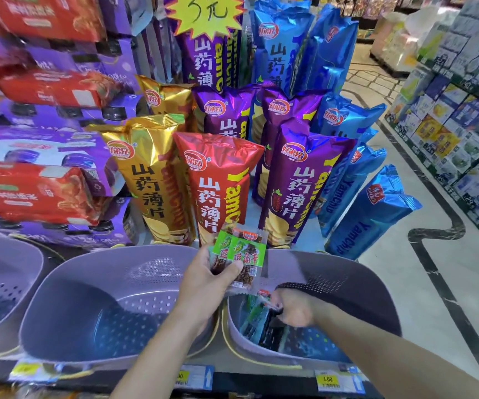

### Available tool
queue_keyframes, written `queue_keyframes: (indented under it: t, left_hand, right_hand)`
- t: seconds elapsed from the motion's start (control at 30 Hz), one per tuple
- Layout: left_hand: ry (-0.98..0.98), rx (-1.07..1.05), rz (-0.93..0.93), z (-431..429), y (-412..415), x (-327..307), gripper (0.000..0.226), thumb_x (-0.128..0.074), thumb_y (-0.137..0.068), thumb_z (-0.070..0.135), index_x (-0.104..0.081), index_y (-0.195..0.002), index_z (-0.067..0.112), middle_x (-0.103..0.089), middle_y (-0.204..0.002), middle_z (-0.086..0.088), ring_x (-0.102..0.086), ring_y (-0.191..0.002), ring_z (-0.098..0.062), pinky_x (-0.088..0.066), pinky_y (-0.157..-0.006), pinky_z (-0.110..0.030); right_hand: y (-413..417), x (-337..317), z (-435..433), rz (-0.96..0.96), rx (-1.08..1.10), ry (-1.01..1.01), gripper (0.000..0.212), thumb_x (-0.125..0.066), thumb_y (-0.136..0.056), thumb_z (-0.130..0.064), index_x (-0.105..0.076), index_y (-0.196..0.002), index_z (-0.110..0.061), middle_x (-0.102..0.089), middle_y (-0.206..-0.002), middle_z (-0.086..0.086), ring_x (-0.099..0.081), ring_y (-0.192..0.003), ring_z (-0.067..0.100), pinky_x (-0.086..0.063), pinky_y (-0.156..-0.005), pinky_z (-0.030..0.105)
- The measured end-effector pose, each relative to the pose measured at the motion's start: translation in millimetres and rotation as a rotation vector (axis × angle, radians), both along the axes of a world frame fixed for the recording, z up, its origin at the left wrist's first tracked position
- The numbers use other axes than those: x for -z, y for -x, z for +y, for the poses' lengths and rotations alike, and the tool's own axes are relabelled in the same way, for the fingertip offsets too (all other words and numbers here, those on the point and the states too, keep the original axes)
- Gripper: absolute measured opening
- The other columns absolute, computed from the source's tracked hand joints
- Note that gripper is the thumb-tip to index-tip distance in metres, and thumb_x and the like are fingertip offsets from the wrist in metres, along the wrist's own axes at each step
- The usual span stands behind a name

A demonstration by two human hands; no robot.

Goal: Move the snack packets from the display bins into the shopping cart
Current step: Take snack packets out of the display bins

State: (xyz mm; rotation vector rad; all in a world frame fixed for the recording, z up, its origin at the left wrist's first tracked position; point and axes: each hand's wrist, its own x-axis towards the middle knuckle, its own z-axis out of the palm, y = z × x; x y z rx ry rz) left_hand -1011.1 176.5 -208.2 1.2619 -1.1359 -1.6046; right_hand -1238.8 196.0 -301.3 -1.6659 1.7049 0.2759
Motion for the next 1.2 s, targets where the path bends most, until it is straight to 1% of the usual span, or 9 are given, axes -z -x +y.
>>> queue_keyframes:
  t: [0.27, 0.47, 0.53, 0.67, 0.8, 0.9, 0.97, 1.07, 1.2]
  left_hand:
    - [0.013, 0.016, 0.007, -0.3, -1.8, 1.5, 0.039, -0.076, -0.096, 0.01, -0.067, -0.121, 0.039, -0.079, -0.12, 0.006, -0.075, -0.114, -0.019, -0.056, -0.104, -0.056]
    - [0.036, 0.024, -0.021, 1.6, -1.9, -0.1, 0.036, -0.076, -0.097, 0.015, -0.069, -0.119, 0.042, -0.079, -0.121, 0.008, -0.074, -0.116, -0.019, -0.055, -0.106, -0.056]
    - [0.045, 0.024, -0.046, 3.3, -1.3, -2.7, 0.035, -0.076, -0.098, 0.016, -0.071, -0.114, 0.047, -0.079, -0.119, 0.01, -0.074, -0.116, -0.018, -0.054, -0.106, -0.056]
    - [0.011, 0.068, -0.037, 7.4, 3.0, -9.6, 0.041, -0.071, -0.101, 0.014, -0.071, -0.106, 0.055, -0.079, -0.12, 0.009, -0.073, -0.117, -0.019, -0.054, -0.106, -0.055]
    - [-0.071, 0.151, 0.039, 18.4, 12.1, -17.7, 0.036, -0.065, -0.105, 0.014, -0.073, -0.108, 0.049, -0.078, -0.122, 0.006, -0.075, -0.116, -0.02, -0.059, -0.1, -0.051]
    - [-0.093, 0.2, 0.088, 25.0, 17.6, -23.2, 0.025, -0.062, -0.106, 0.022, -0.074, -0.112, 0.042, -0.079, -0.122, 0.001, -0.076, -0.112, -0.022, -0.062, -0.093, -0.048]
    - [-0.079, 0.214, 0.113, 28.4, 19.1, -25.0, 0.022, -0.072, -0.096, 0.031, -0.073, -0.118, 0.035, -0.079, -0.121, -0.002, -0.076, -0.112, -0.025, -0.061, -0.096, -0.055]
    - [-0.027, 0.177, 0.077, 30.4, 17.1, -22.2, 0.051, -0.087, -0.082, 0.018, -0.066, -0.128, 0.021, -0.079, -0.119, -0.003, -0.075, -0.113, -0.025, -0.06, -0.098, -0.057]
    - [-0.013, 0.094, 0.027, 25.7, 7.7, -17.0, 0.044, -0.085, -0.085, 0.003, -0.066, -0.122, 0.018, -0.081, -0.113, -0.005, -0.077, -0.107, -0.031, -0.06, -0.095, -0.059]
  right_hand:
    - [16.2, -7.7, 2.3, -0.272, 0.157, 0.001, 0.038, -0.084, -0.085, -0.017, -0.049, -0.075, -0.024, -0.049, -0.079, -0.003, -0.046, -0.075, 0.015, -0.034, -0.066, 0.028]
    - [35.8, -59.8, 19.1, -0.37, 0.17, 0.017, 0.025, -0.08, -0.088, -0.021, -0.055, -0.094, -0.017, -0.055, -0.087, 0.002, -0.066, -0.069, 0.016, -0.056, -0.072, 0.042]
    - [44.3, -85.8, 24.7, -0.382, 0.161, 0.072, 0.021, -0.078, -0.088, -0.025, -0.059, -0.096, -0.021, -0.059, -0.084, 0.001, -0.07, -0.071, 0.017, -0.054, -0.069, 0.035]
    - [52.3, -134.4, 33.2, -0.591, 0.208, 0.183, 0.014, -0.077, -0.089, -0.009, -0.064, -0.092, -0.016, -0.073, -0.088, 0.003, -0.067, -0.079, 0.016, -0.055, -0.07, 0.03]
    - [44.3, -162.6, 33.3, -0.775, 0.263, 0.248, 0.017, -0.073, -0.091, 0.001, -0.063, -0.104, 0.001, -0.07, -0.108, 0.028, -0.068, -0.093, 0.032, -0.056, -0.092, 0.051]
    - [32.5, -166.2, 31.2, -0.819, 0.301, 0.319, 0.017, -0.071, -0.092, 0.004, -0.062, -0.106, 0.006, -0.068, -0.109, 0.032, -0.068, -0.095, 0.034, -0.052, -0.095, 0.062]
    - [24.0, -166.2, 29.4, -0.831, 0.335, 0.369, 0.018, -0.073, -0.092, 0.002, -0.065, -0.109, 0.001, -0.073, -0.109, 0.023, -0.07, -0.1, 0.026, -0.053, -0.098, 0.057]
    - [12.7, -162.7, 25.8, -0.81, 0.35, 0.428, 0.022, -0.078, -0.09, -0.007, -0.072, -0.107, -0.02, -0.074, -0.096, -0.001, -0.073, -0.096, 0.019, -0.058, -0.094, 0.047]
    - [3.2, -152.9, 14.3, -0.909, 0.457, 0.411, 0.023, -0.08, -0.088, -0.008, -0.066, -0.106, -0.011, -0.065, -0.106, 0.015, -0.074, -0.093, 0.023, -0.063, -0.079, 0.039]
